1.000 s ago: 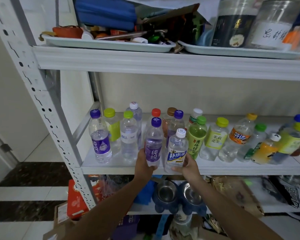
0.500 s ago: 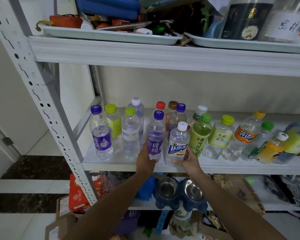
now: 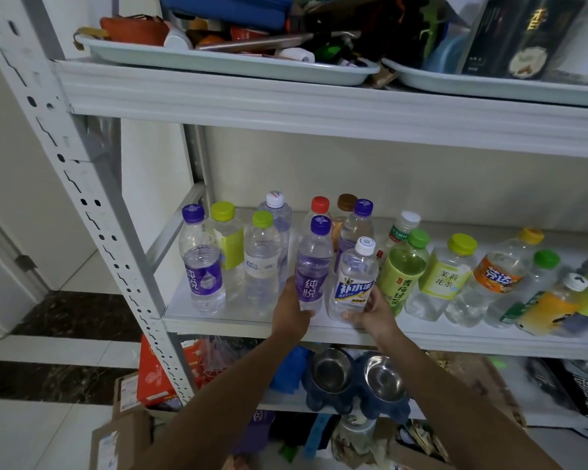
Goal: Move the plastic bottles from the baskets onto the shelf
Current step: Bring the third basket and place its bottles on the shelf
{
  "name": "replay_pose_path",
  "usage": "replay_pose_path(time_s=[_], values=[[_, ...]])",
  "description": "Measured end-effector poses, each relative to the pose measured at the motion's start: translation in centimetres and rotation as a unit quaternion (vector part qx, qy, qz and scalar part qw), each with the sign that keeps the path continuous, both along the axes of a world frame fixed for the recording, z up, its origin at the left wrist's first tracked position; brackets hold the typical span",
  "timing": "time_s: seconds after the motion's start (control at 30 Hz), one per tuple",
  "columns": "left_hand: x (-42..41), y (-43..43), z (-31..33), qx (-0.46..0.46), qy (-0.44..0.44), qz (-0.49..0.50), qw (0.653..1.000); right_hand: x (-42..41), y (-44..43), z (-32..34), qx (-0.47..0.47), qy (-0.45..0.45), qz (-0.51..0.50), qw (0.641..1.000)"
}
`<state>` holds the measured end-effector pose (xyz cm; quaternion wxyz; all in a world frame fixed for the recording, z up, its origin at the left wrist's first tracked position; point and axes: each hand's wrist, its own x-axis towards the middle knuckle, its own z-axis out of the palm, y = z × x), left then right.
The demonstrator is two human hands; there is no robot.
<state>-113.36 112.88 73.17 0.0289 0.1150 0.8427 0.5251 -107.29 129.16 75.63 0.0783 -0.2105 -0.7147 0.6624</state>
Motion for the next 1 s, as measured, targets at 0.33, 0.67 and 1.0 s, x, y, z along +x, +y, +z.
replay_pose_path(time_s=[0.33,0.67,1.0], values=[[-1.5,0.9,-0.2,-0.023,-0.021,0.017,0.999,-0.8,0.3,-0.2,0.024,-0.027,0.000,0.999],[1.3,-0.5,-0.7,-0.068,-0.040,-0.024,0.997,0.4,0.5,-2.3,0.047,-0.025,0.030,0.998],[12.6,-3.4,-2.1,-0.469,0.094,-0.044,0.877,9.2,0.3,-5.3,0.436,-0.023,0.176,0.882]])
